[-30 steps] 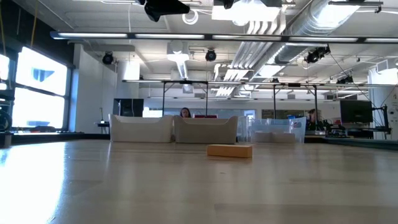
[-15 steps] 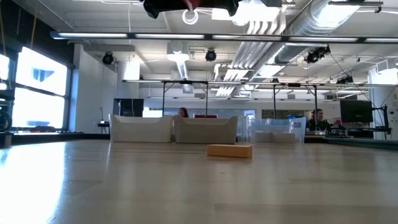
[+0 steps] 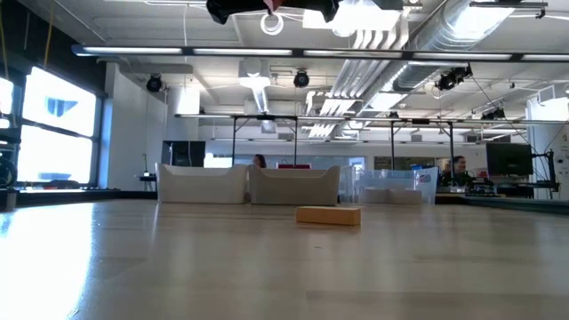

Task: Sort & place blocks by color
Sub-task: Put the orange block into the white bin

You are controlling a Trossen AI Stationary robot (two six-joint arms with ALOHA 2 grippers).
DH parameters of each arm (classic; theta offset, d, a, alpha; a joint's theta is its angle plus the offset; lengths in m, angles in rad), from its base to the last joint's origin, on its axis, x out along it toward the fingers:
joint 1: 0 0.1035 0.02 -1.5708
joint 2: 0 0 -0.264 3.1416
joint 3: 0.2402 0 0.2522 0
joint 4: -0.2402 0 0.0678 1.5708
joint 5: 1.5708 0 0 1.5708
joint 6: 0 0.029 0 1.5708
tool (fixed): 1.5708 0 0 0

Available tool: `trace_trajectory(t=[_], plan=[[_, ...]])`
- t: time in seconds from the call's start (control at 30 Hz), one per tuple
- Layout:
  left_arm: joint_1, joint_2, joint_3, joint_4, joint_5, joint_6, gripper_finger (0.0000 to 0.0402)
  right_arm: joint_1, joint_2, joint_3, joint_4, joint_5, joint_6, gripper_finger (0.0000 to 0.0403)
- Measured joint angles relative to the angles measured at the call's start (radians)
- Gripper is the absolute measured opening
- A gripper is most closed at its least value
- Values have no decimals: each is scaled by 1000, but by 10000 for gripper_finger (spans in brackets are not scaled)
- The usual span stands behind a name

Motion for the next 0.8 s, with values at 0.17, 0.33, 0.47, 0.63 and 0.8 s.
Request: trace_trajectory(t=[0.17,0.33,0.47,0.63,0.8], plan=[[0,2,0,-3,0,-3,251,0,4,0,2,-15,-3,110],[0,2,0,-3,1,-10,212,0,4,0,2,-15,-3,110],[0,2,0,-4,4,-2,166,0,4,0,1,-15,-3,110],[0,2,0,-7,4,1,113,0,4,0,-5,-16,-3,110],[0,2,0,-9,7,1,98,0,4,0,-8,-17,4,111]])
